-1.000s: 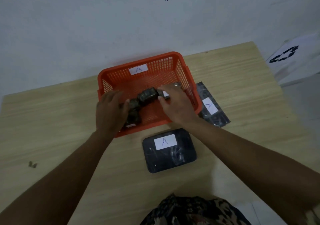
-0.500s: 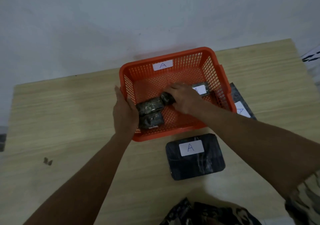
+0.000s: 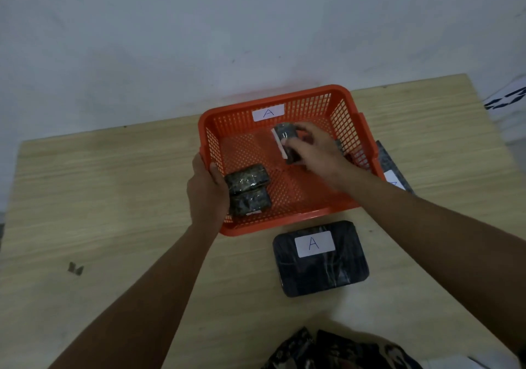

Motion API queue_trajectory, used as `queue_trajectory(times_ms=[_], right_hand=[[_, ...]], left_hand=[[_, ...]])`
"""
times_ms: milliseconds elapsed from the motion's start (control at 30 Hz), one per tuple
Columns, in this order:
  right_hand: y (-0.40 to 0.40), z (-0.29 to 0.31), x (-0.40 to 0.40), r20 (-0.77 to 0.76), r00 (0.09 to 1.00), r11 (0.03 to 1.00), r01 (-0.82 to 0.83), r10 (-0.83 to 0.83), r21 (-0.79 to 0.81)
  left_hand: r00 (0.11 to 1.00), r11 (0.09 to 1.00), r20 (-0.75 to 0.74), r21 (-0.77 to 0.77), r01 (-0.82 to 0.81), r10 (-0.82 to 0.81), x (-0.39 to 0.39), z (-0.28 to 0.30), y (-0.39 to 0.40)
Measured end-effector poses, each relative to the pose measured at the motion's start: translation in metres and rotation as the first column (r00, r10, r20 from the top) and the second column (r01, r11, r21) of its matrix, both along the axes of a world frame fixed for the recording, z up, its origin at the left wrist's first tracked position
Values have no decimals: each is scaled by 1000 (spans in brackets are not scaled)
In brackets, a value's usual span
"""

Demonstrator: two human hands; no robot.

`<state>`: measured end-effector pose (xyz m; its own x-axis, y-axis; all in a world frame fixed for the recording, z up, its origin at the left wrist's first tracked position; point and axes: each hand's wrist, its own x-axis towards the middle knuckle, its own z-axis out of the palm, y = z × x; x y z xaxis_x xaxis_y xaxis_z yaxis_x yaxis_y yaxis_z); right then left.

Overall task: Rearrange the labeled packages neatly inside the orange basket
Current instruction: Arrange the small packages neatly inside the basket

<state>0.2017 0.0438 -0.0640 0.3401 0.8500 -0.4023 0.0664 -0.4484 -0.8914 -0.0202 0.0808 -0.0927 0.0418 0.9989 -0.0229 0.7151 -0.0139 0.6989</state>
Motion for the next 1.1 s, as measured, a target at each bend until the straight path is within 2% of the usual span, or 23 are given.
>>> queue_trajectory(times_ms=[33, 100, 133, 200, 233, 300, 400, 433, 500, 667, 767, 833, 967, 1100], right_hand=[[3, 6, -1, -181, 982, 998, 38, -46, -45], [9, 13, -2, -469, 882, 996, 6, -49, -93], [12, 15, -3, -565, 825, 996, -26, -26, -85], [18, 15, -7, -646, 763, 996, -70, 13, -63], [22, 13, -10, -640, 768, 994, -91, 30, -64], [29, 7, -19, -547, 834, 985, -146, 71, -95], [40, -4, -30, -206, 961, 965, -217, 185, -147], [43, -6, -33, -90, 971, 962, -232, 221, -143], [50, -8, -37, -1, 974, 967, -225, 226, -116], [62, -22, -51, -173, 972, 981, -176, 160, -82], [58, -34, -59, -9, 987, 987, -162, 162, -8], [59, -40, -65, 61, 997, 997, -58, 55, 51], [68, -50, -71, -40, 984, 984, 174, -176, -43], [75, -54, -74, -49, 983, 983, 173, -176, -67]], left_hand=[[1000, 1000, 5, -3, -1, 1, 0, 0, -1], [1000, 1000, 6, -1, 3, -3, -2, 0, -4], [1000, 1000, 8, 3, 7, -7, -3, 0, -6], [1000, 1000, 18, 9, 15, -15, -4, -1, -10], [1000, 1000, 20, 12, 17, -17, -5, -1, -11], [1000, 999, 17, 31, 11, -11, -5, -2, -12], [1000, 999, 24, 39, -7, 6, -5, -3, -12], [1000, 999, 26, 31, -12, 11, -5, -3, -12], [999, 1000, 33, 21, -11, 10, -5, -3, -12], [999, 1000, 47, 14, 6, -7, -6, -5, -11], [998, 1000, 58, 7, 1, -2, -5, -6, -11], [998, 1000, 65, -5, 0, 0, -5, -6, -11], [998, 1000, 64, 2, -4, 4, -5, -6, -10], [998, 1000, 70, 4, -3, 2, -6, -7, -10]])
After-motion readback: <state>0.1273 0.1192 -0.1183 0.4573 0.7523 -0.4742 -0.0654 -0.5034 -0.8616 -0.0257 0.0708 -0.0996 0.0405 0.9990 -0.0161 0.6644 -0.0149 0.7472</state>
